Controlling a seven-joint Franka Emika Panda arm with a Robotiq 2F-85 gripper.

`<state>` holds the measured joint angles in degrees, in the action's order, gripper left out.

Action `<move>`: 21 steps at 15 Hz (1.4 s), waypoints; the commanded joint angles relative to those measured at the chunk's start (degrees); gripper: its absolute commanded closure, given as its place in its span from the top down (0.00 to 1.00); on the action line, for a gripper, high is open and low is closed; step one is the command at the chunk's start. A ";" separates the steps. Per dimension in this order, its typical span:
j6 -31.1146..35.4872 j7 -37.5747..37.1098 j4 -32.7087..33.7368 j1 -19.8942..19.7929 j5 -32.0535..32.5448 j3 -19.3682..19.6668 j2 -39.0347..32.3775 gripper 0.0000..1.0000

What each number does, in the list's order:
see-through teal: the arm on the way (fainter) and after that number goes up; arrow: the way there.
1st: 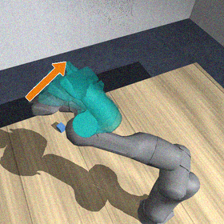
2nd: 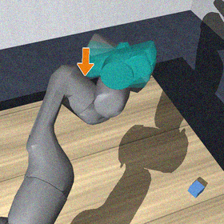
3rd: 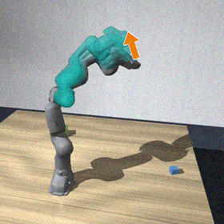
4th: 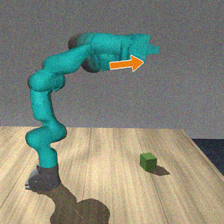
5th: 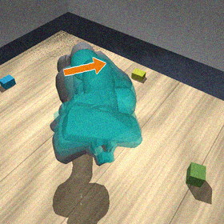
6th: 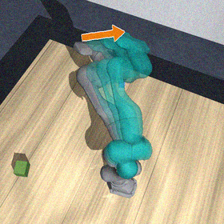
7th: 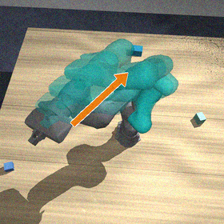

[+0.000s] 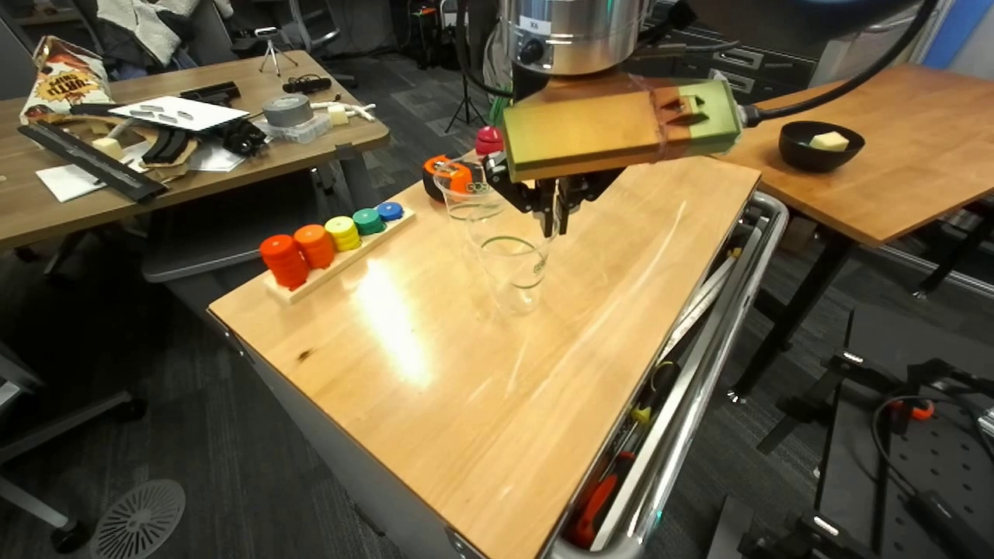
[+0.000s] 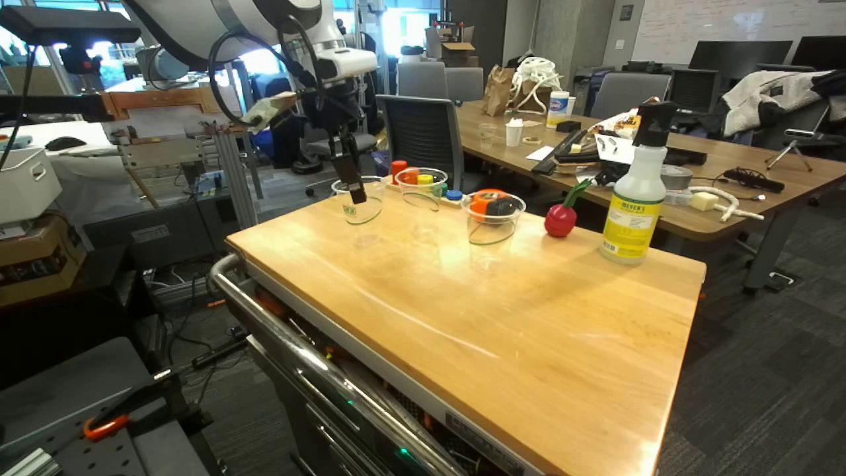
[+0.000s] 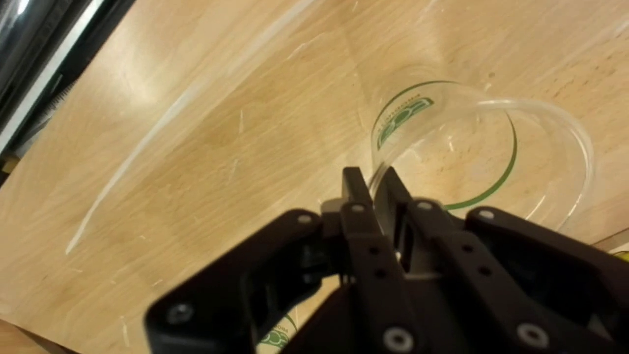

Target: Stack the plastic cups on top of each other

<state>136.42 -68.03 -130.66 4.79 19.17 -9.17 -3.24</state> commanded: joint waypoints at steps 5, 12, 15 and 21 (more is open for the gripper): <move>-7.39 -1.61 3.49 0.80 -6.59 2.01 2.99 0.02; -18.23 3.83 12.81 -1.27 -17.94 4.36 8.56 0.02; -15.75 3.84 15.50 -2.37 -15.23 4.96 8.27 0.02; -6.06 5.66 16.02 -3.28 -16.26 5.84 3.35 0.02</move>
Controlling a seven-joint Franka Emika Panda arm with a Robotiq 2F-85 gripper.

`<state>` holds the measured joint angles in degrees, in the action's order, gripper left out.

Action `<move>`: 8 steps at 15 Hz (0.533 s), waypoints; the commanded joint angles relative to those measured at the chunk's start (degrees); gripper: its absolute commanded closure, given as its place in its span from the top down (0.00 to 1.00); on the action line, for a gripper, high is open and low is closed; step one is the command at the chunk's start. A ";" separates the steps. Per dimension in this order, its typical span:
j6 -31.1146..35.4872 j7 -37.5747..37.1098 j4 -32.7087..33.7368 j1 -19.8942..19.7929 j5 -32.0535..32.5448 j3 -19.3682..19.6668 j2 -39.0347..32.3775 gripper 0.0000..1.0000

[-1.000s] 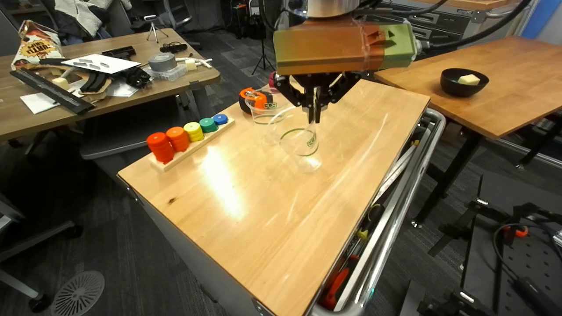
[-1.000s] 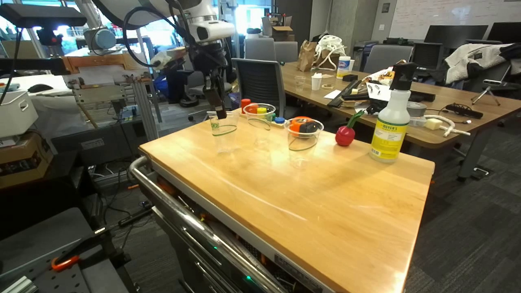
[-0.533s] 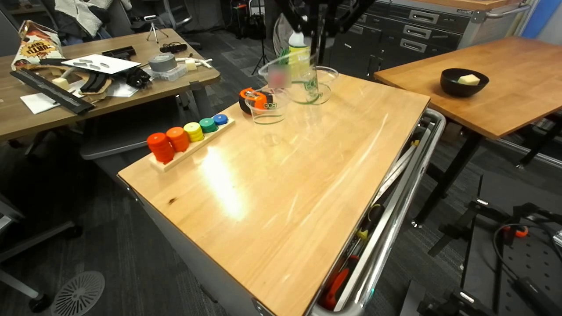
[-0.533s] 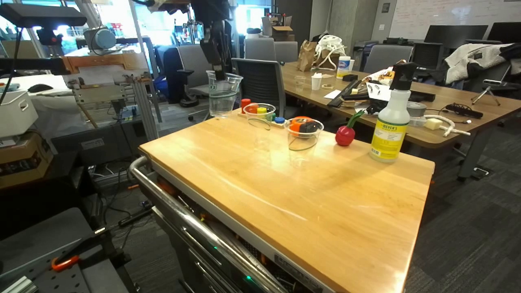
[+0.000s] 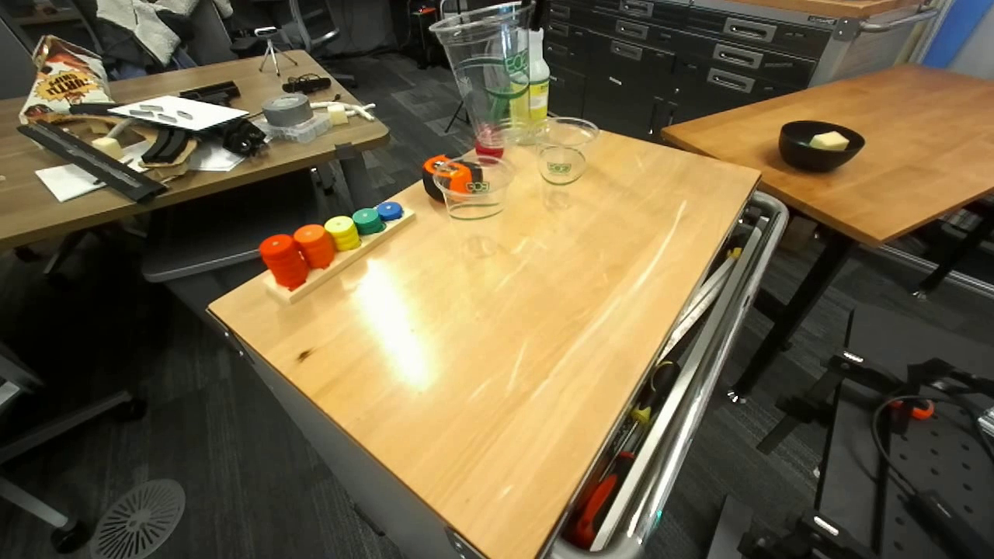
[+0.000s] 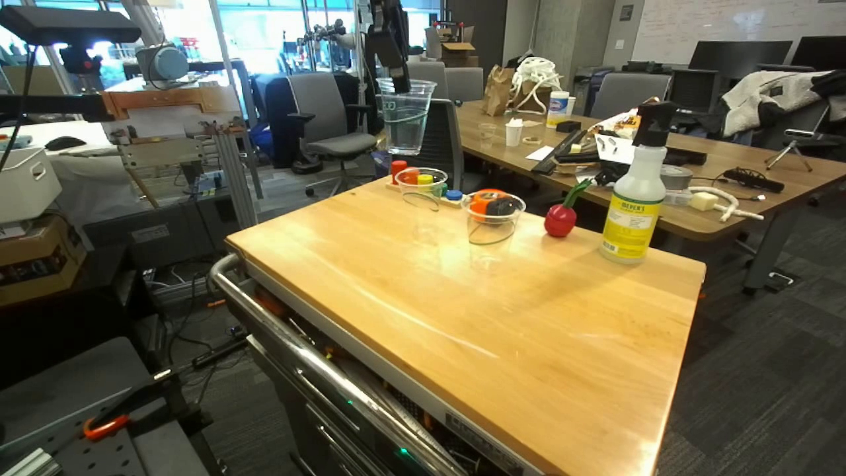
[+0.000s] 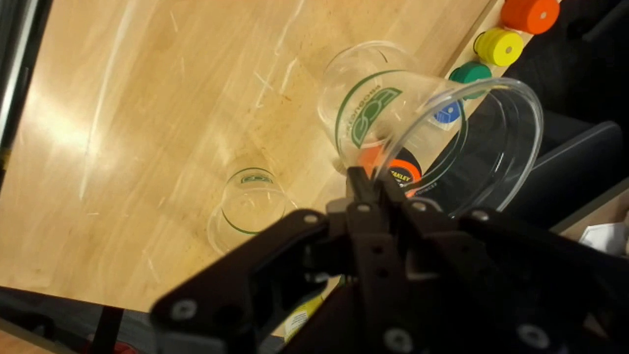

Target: Stack the plastic cups on top of each other

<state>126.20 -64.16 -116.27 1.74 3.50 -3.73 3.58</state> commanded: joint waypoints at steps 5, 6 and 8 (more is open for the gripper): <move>9.35 3.72 2.50 0.32 -0.27 1.07 -9.62 0.02; 10.16 4.25 2.80 0.46 -0.35 1.17 -10.79 0.02; 12.81 5.17 2.74 0.76 -0.24 1.31 -12.65 0.02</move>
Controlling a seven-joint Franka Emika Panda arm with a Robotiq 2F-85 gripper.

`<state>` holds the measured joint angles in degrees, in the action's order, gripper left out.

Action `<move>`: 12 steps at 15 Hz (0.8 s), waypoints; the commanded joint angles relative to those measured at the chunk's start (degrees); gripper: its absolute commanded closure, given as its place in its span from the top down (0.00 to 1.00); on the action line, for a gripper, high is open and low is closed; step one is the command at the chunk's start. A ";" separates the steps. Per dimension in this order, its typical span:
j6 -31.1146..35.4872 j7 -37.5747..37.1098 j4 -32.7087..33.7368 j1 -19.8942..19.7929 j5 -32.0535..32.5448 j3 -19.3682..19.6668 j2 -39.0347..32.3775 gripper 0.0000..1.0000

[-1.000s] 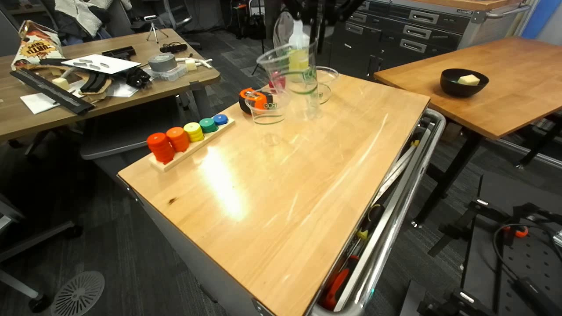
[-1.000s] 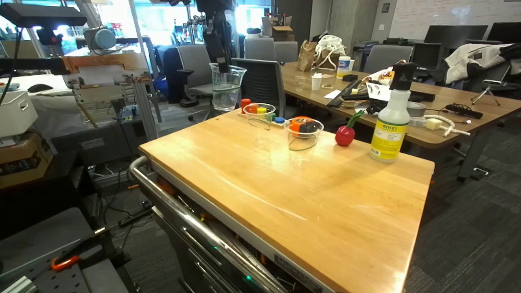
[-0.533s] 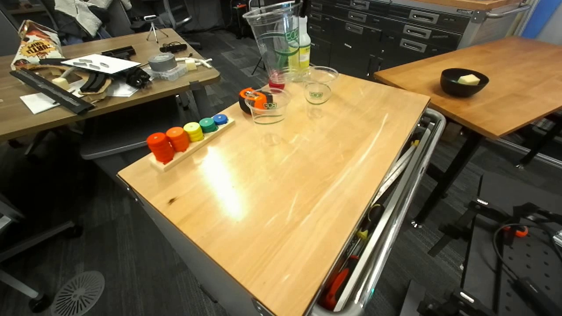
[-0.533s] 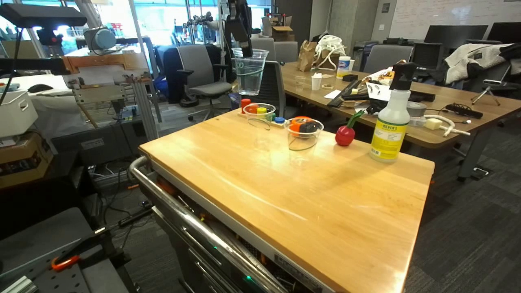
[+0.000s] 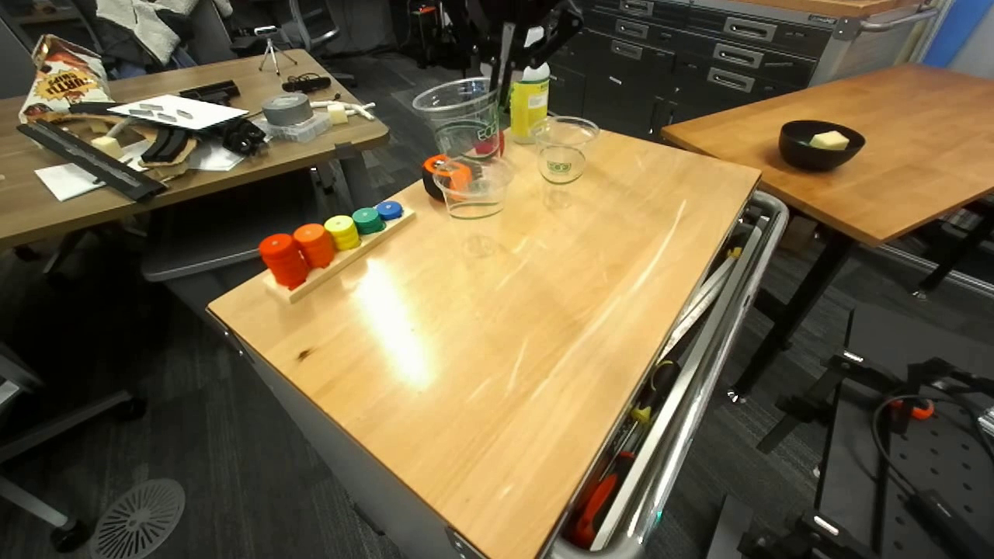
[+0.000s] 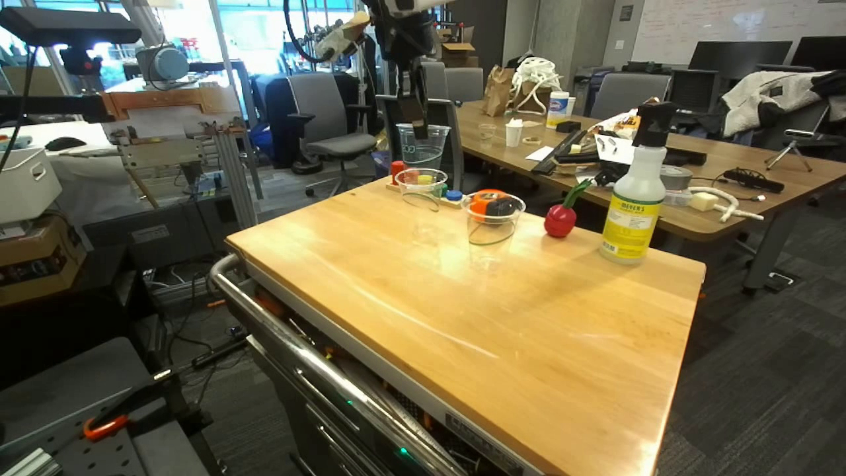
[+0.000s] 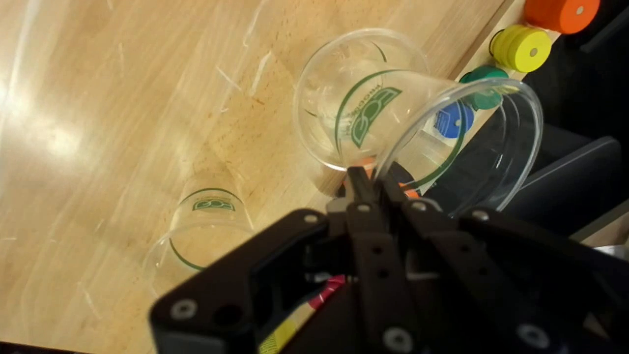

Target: Stack the plastic cups on top of each other

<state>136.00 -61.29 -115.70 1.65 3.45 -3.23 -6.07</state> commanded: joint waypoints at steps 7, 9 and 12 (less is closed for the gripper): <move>5.58 7.42 1.20 2.38 1.97 1.36 -4.53 0.53; 2.79 7.42 1.63 3.24 4.52 1.68 -3.29 0.69; -2.43 6.56 2.69 4.34 9.01 1.80 -1.52 0.92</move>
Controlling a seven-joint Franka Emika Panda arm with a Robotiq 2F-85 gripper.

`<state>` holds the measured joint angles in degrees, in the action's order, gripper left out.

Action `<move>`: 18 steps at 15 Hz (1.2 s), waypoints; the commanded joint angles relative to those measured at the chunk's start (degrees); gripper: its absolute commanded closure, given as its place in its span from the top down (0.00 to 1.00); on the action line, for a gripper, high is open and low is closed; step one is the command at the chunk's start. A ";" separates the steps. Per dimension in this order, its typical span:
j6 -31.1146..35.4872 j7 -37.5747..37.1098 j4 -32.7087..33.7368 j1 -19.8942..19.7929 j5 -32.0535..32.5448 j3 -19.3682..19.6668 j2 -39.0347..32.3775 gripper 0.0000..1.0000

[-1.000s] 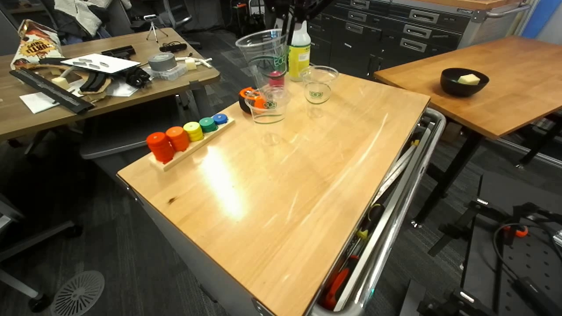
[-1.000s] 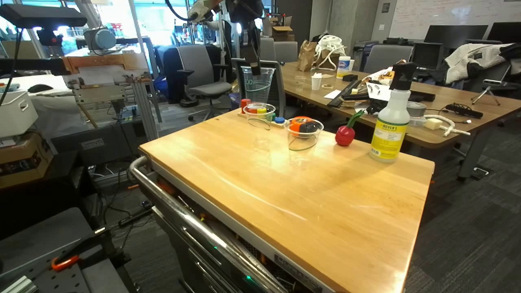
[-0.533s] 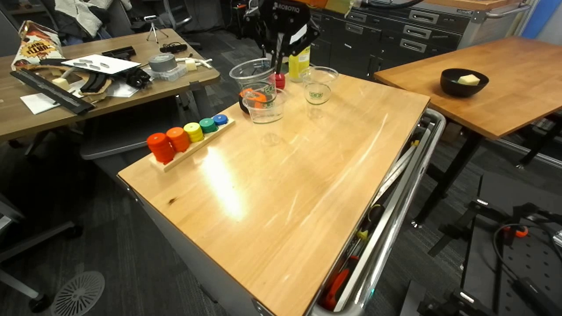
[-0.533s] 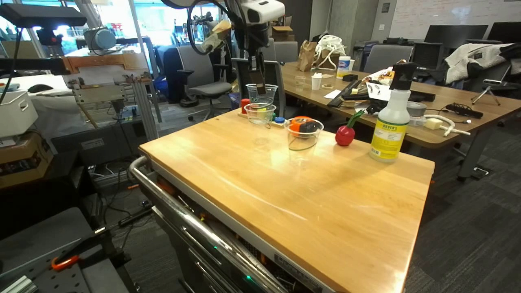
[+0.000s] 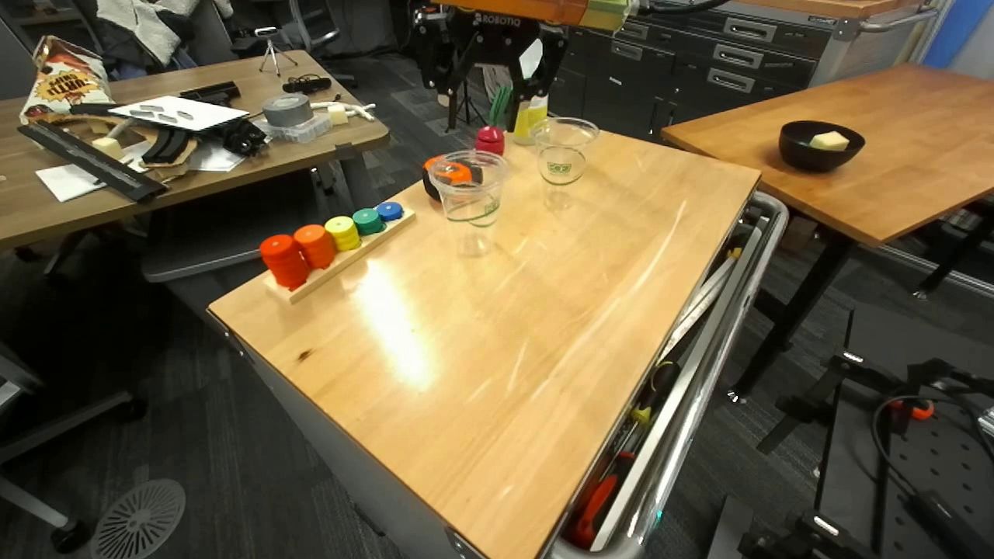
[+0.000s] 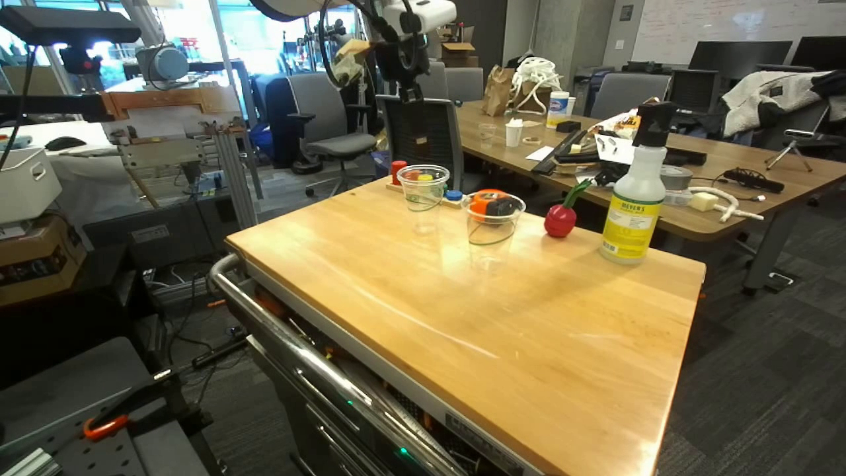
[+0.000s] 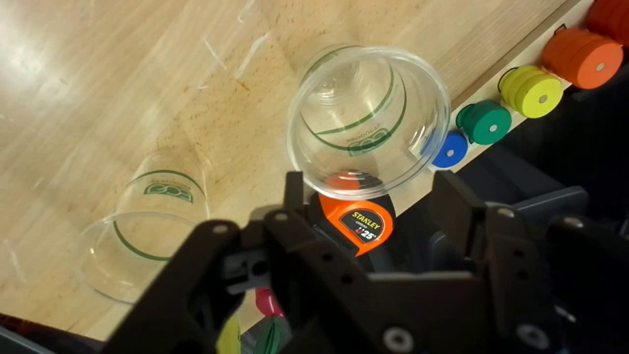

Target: Stack the plastic cups on top of each other

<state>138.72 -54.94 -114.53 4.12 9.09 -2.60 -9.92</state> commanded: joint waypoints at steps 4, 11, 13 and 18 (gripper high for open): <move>-12.99 0.99 3.02 1.63 4.62 0.66 2.23 1.00; -12.66 0.47 4.76 0.61 1.42 1.72 -2.53 1.00; -12.60 0.36 5.88 0.62 0.83 2.18 -4.12 1.00; -10.70 0.30 7.86 0.74 -3.50 2.56 -7.75 1.00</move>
<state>127.07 -54.94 -109.63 4.59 8.33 -0.34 -15.07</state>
